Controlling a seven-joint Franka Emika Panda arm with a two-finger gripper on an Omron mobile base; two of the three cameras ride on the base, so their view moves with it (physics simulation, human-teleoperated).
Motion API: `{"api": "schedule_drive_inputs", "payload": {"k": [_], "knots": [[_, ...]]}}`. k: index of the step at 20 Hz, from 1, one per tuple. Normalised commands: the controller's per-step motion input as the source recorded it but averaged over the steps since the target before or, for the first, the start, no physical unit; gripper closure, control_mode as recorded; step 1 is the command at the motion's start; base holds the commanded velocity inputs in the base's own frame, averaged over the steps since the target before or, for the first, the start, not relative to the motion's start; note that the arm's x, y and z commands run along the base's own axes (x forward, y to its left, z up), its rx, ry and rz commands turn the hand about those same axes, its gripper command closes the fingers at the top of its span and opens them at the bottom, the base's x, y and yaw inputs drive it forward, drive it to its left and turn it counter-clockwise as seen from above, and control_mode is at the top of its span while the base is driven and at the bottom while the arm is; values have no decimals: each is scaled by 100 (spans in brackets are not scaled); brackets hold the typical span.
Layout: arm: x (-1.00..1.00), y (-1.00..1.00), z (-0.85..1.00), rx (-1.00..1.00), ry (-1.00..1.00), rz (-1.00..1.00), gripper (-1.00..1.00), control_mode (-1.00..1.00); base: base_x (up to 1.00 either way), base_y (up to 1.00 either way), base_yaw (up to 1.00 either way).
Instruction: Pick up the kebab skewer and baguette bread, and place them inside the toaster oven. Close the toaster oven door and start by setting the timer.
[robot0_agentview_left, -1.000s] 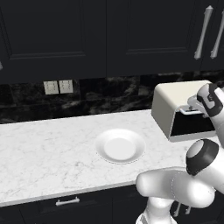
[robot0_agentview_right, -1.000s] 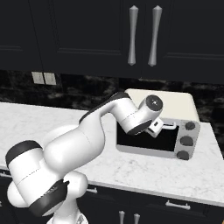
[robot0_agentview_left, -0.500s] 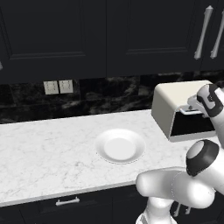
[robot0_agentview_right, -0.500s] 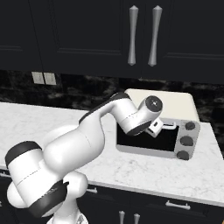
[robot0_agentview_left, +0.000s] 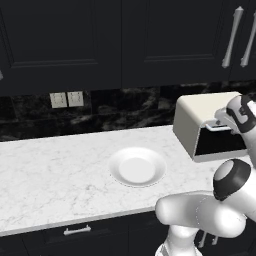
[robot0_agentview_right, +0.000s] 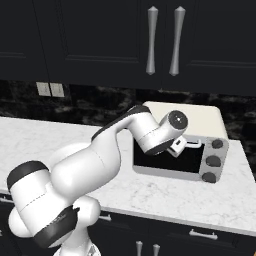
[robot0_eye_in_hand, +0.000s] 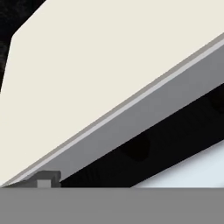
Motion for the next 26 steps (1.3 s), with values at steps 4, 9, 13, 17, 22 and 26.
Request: {"api": "schedule_drive_inputs", "payload": {"k": [4,9,13,17,22,26], "knots": [[8,0,0,16,0,-7,-100,-100,0,0,0],[7,0,0,16,-6,-12,-100,-100,0,0,0],[34,0,-1,14,-11,-14,-100,-100,0,0,0],[1,0,0,12,-9,-12,-100,-100,0,0,0],[0,0,0,11,-4,-12,-100,-100,0,0,0],[0,-2,1,11,-1,-11,-100,-100,0,0,0]]}}
